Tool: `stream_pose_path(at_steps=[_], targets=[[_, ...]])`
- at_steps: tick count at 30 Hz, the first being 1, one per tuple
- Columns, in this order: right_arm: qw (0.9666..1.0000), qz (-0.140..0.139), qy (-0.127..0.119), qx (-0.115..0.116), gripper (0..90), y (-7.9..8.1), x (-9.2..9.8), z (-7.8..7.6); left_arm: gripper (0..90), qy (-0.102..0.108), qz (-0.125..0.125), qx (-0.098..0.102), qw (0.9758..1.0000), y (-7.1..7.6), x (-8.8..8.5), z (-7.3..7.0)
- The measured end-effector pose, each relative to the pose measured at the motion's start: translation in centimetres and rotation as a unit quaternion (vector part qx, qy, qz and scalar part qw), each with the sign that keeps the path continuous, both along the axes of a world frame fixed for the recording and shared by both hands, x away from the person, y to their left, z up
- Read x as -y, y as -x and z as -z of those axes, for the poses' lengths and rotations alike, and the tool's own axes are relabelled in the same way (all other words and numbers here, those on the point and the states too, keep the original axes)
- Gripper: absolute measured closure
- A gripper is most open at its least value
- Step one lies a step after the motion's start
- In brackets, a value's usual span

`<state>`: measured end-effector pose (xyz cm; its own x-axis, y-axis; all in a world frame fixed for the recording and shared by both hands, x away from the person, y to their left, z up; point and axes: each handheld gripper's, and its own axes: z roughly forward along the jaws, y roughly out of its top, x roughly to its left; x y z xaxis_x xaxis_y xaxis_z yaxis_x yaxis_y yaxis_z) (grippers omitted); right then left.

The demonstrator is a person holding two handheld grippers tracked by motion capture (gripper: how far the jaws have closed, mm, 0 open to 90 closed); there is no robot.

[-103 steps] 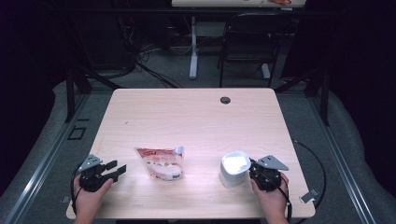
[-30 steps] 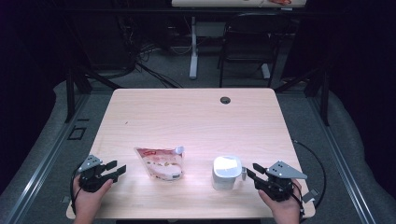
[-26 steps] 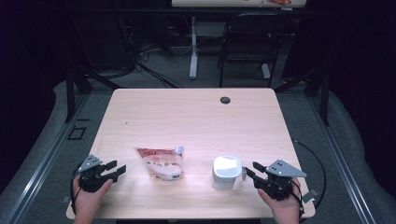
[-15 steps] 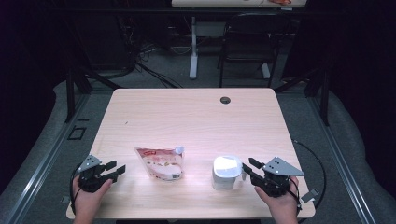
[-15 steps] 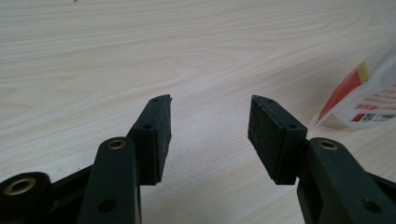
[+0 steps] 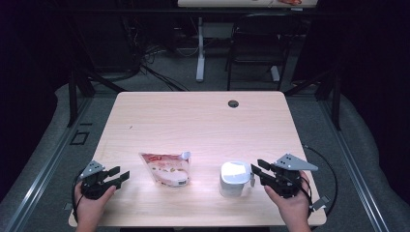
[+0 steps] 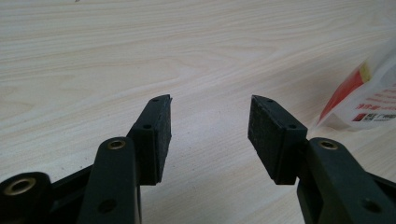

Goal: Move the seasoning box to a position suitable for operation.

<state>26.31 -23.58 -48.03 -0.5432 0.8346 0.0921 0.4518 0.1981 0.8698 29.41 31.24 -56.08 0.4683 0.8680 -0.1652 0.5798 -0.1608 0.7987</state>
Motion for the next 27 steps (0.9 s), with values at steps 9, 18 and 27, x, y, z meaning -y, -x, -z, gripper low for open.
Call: stream_pose_path(at_steps=[9,18,27], targets=[[1.0000,0.003,0.000,-0.007,90.0,-0.4,-0.7,-0.5,49.5,0.002,0.005,-0.005,1.0000,-0.1,0.0,0.0],[0.9990,-0.014,0.041,-0.011,90.0,-0.1,-2.1,0.1,47.8,0.014,0.000,-0.001,0.9999,0.0,-0.5,-0.1],[0.9990,-0.015,0.038,-0.017,90.0,0.0,-2.0,0.4,49.2,-0.013,-0.017,-0.006,0.9998,0.0,-0.1,-0.3]])
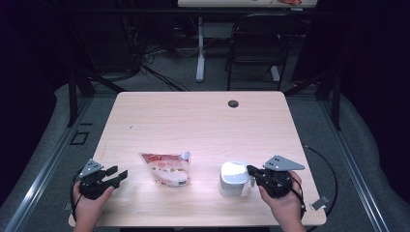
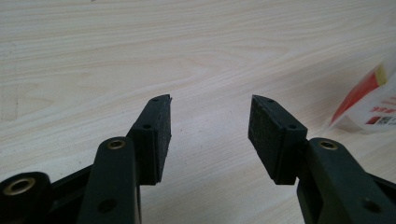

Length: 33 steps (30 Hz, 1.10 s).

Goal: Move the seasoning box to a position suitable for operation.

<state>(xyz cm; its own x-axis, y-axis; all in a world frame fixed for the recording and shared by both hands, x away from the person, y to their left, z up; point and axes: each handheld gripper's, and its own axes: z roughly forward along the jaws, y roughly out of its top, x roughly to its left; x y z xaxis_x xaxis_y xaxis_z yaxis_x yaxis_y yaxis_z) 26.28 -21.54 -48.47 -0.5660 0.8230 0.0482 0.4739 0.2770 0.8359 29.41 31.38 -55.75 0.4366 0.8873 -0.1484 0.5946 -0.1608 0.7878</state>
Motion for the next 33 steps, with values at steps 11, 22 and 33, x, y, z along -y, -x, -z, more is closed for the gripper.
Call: stream_pose_path(at_steps=[11,22,33], targets=[[1.0000,0.002,-0.005,0.004,90.0,0.1,0.1,0.2,37.5,0.019,0.016,-0.012,0.9996,0.0,0.1,0.0],[1.0000,0.003,-0.006,0.004,90.0,0.2,0.3,0.2,27.7,0.051,0.046,-0.016,0.9975,0.3,-0.5,0.1],[0.9999,0.005,-0.010,0.004,90.0,0.3,0.3,0.3,26.5,0.071,0.024,-0.005,0.9971,0.5,-1.2,0.3]])
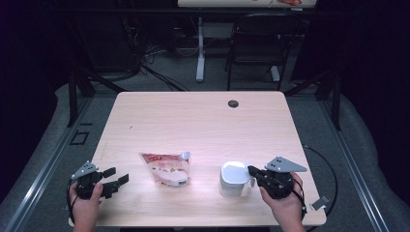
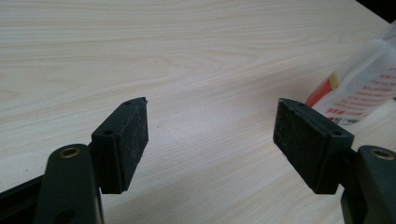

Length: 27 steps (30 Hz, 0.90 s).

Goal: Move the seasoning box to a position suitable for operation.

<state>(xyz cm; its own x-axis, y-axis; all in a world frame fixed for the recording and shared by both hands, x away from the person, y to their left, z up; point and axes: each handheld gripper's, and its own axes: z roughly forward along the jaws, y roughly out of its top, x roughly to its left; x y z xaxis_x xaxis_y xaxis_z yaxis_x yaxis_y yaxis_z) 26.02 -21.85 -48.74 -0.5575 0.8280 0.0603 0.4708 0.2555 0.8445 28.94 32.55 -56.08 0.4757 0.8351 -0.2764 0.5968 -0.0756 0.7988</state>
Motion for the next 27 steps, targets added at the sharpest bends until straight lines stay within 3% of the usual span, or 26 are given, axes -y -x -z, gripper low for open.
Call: stream_pose_path(at_steps=[3,13,17,27], targets=[[1.0000,0.000,-0.001,0.000,90.0,0.0,0.0,0.0,26.6,0.001,-0.008,0.002,1.0000,0.0,-0.1,0.1],[1.0000,0.006,0.003,-0.003,90.0,0.0,0.3,0.2,26.6,-0.035,-0.005,0.009,0.9993,0.0,0.1,0.0],[0.9999,0.011,0.008,-0.007,90.0,0.0,0.5,0.4,26.6,-0.041,-0.002,0.008,0.9991,0.0,0.2,0.0],[0.9996,0.015,-0.006,-0.023,90.0,-0.2,1.0,0.9,26.6,-0.042,-0.005,0.010,0.9990,0.0,0.3,0.0]])
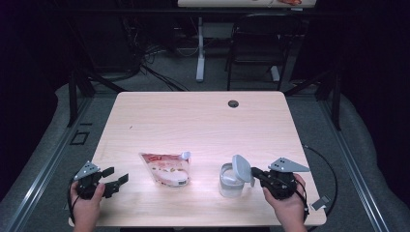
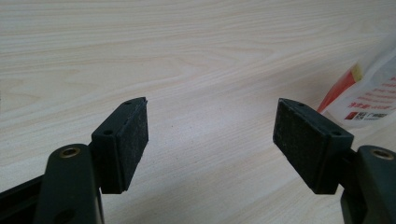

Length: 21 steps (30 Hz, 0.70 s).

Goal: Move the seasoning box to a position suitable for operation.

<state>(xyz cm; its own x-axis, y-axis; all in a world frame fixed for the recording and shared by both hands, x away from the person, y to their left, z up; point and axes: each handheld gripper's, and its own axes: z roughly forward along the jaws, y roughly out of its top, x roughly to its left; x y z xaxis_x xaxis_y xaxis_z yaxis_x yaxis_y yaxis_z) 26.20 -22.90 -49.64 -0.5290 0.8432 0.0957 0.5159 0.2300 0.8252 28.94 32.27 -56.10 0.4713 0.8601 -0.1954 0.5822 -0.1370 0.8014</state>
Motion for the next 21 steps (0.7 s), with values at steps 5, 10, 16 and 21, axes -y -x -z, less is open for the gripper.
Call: stream_pose_path(at_steps=[5,10,16,21], targets=[[1.0000,0.001,-0.004,-0.008,90.0,-0.14,0.09,0.36,26.6,-0.001,0.000,0.001,1.0000,0.00,0.00,0.00],[0.9999,0.000,-0.005,-0.010,90.0,-0.19,0.10,0.48,26.6,-0.001,-0.001,0.000,1.0000,0.00,0.01,0.00],[0.9999,0.002,-0.004,-0.014,90.0,-0.26,-0.02,0.74,26.6,-0.001,-0.002,0.002,1.0000,0.01,-0.01,-0.03],[0.9998,-0.004,0.007,-0.016,90.0,-0.34,-0.31,0.96,27.4,0.004,0.002,0.000,1.0000,0.04,0.03,-0.10]])
